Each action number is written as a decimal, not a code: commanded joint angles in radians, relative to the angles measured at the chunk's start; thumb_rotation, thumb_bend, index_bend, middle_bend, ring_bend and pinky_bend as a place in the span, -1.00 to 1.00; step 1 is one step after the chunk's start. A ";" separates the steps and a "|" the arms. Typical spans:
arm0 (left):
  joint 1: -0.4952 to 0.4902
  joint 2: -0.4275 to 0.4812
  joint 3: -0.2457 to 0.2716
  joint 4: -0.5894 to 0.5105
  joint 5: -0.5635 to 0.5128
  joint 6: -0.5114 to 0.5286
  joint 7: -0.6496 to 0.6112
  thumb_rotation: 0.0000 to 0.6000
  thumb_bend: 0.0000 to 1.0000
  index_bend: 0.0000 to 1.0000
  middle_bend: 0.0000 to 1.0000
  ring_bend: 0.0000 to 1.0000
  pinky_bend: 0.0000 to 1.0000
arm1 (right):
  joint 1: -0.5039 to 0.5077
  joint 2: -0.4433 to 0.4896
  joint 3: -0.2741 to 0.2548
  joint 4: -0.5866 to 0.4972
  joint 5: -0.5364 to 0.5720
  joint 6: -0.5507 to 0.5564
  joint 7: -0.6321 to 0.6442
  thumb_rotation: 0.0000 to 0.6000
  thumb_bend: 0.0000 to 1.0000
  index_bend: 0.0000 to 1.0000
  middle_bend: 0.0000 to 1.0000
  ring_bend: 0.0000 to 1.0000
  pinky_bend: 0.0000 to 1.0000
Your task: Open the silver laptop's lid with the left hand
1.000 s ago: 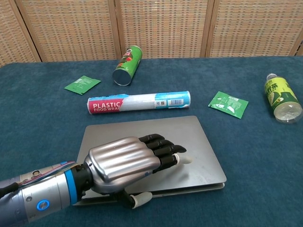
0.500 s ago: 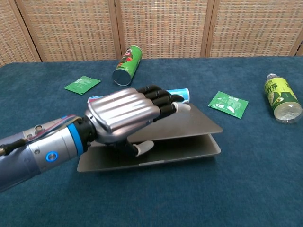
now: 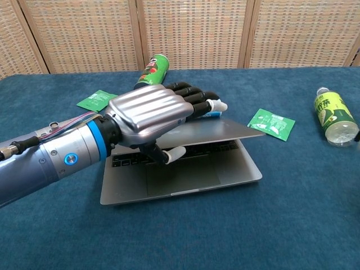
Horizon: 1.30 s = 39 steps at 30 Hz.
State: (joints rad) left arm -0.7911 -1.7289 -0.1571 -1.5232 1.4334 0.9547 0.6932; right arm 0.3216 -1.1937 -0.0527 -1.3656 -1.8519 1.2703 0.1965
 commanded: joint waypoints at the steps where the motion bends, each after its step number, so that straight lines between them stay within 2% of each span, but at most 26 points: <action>1: -0.002 0.003 -0.002 -0.002 -0.007 0.005 0.002 1.00 -0.12 -1.00 -1.00 -1.00 -1.00 | 0.038 -0.036 -0.004 0.024 -0.024 -0.025 0.004 1.00 0.29 -0.35 -0.38 -0.53 -0.49; 8: -0.005 0.021 0.003 -0.009 -0.020 0.016 -0.013 1.00 -0.12 -1.00 -1.00 -1.00 -1.00 | 0.123 -0.133 0.006 0.056 -0.027 -0.098 -0.007 1.00 0.41 -0.43 -0.54 -0.61 -0.49; 13: -0.008 0.028 0.009 -0.010 -0.024 0.023 -0.029 1.00 -0.12 -1.00 -1.00 -1.00 -1.00 | 0.163 -0.197 0.009 0.078 -0.007 -0.145 -0.038 1.00 0.46 -0.45 -0.55 -0.61 -0.49; 23: -0.013 0.033 0.014 -0.005 -0.031 0.027 -0.049 1.00 -0.12 -1.00 -1.00 -1.00 -1.00 | 0.194 -0.243 0.009 0.068 0.037 -0.195 -0.078 1.00 0.52 -0.53 -0.57 -0.61 -0.45; 32: -0.015 0.048 0.020 0.002 -0.031 0.036 -0.079 1.00 -0.12 -1.00 -1.00 -1.00 -1.00 | 0.220 -0.317 0.007 0.065 0.093 -0.258 -0.136 1.00 0.53 -0.53 -0.57 -0.61 -0.42; 39: -0.016 0.054 0.023 0.001 -0.031 0.043 -0.103 1.00 -0.12 -1.00 -1.00 -1.00 -1.00 | 0.230 -0.339 0.004 0.057 0.124 -0.280 -0.177 1.00 0.53 -0.54 -0.55 -0.59 -0.40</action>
State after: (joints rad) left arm -0.8074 -1.6760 -0.1343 -1.5216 1.4020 0.9960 0.5935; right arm 0.5507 -1.5306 -0.0488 -1.3076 -1.7297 0.9911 0.0220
